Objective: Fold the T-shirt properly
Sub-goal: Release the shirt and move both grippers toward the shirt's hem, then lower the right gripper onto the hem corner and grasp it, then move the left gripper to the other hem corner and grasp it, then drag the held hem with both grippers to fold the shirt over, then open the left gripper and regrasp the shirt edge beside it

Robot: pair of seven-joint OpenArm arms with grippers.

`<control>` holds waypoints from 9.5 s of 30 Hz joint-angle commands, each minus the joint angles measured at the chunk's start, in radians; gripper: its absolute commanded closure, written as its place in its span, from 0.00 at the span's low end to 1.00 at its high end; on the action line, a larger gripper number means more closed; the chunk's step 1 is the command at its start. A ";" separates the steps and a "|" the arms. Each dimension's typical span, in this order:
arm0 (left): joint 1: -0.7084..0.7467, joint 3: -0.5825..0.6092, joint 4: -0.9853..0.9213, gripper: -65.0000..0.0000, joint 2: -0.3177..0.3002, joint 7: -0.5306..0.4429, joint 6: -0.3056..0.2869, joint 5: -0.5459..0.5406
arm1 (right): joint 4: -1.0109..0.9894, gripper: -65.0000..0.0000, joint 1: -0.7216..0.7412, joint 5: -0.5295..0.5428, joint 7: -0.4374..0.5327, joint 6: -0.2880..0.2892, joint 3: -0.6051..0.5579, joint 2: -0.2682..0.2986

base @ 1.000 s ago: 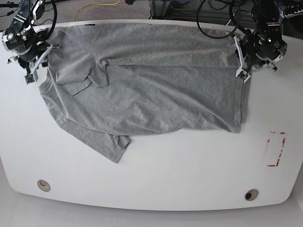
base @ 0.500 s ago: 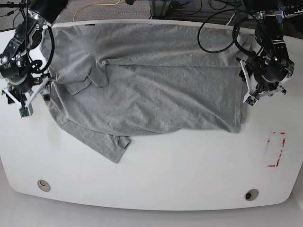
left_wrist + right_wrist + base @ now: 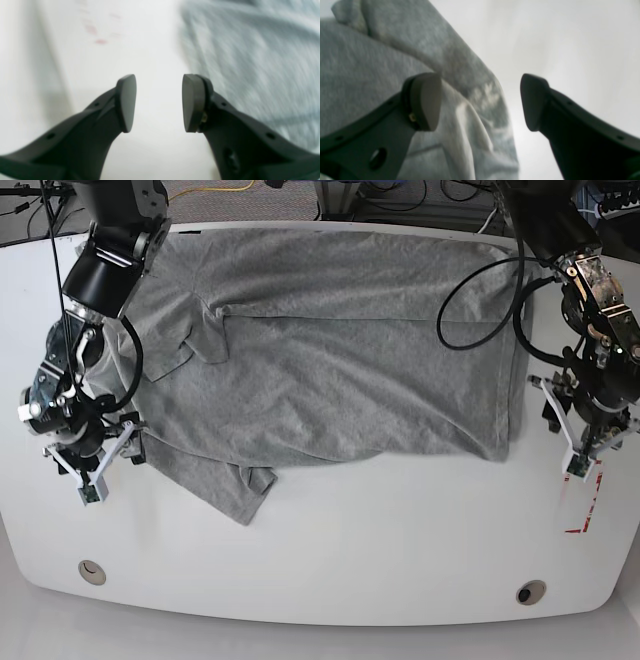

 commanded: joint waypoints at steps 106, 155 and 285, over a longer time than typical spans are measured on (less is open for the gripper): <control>-0.022 -0.002 -0.029 0.56 -0.011 -0.127 0.095 -0.009 | -0.596 0.58 0.098 -0.135 0.482 -0.001 0.068 0.033; -0.292 -0.092 -1.019 0.24 -0.009 -0.472 0.225 -0.012 | -0.548 0.99 0.117 -0.135 0.479 -0.001 0.025 0.030; -0.135 0.098 -0.356 0.93 -0.053 -0.331 0.038 -0.009 | 0.442 0.99 -0.324 -0.132 -0.024 -0.001 0.035 0.001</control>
